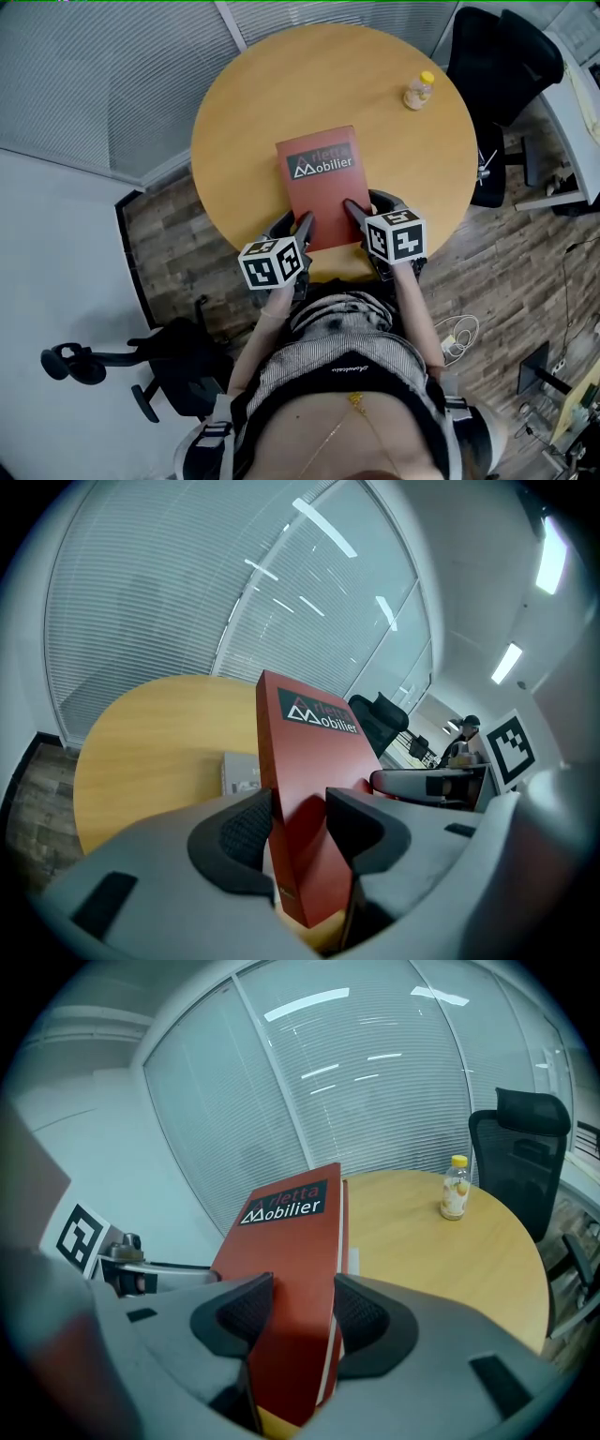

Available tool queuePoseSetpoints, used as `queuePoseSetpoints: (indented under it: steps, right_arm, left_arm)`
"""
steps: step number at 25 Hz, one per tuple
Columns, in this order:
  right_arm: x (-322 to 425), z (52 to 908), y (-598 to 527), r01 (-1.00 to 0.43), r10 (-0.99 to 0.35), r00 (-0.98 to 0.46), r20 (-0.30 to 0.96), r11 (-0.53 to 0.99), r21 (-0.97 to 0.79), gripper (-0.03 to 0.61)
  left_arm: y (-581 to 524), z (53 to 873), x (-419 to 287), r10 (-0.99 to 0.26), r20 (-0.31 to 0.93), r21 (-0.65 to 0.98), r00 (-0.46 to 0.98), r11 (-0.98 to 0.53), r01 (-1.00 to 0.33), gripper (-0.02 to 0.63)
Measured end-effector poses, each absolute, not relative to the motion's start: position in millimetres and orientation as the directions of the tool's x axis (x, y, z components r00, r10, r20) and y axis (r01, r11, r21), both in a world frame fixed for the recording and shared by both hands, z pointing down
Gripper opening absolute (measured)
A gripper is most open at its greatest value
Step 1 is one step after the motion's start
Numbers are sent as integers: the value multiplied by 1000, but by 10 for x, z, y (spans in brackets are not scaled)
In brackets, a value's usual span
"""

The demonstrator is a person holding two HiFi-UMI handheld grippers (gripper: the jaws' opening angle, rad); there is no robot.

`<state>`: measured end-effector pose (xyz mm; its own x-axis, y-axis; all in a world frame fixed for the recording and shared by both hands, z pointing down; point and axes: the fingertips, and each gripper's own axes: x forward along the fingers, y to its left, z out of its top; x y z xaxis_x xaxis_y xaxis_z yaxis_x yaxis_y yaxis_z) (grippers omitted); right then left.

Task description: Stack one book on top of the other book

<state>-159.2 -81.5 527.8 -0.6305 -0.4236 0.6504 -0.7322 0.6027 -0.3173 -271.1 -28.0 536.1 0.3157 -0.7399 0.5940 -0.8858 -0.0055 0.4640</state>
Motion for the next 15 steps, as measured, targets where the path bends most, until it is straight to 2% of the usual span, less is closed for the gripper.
queuePoseSetpoints:
  steps: [15]
  right_arm:
    - [-1608,5439,-886,-727,-385,-627,677,601,-332,216]
  left_arm:
    - [-321,5515,-2724,-717,618,469,322,9,-883,186]
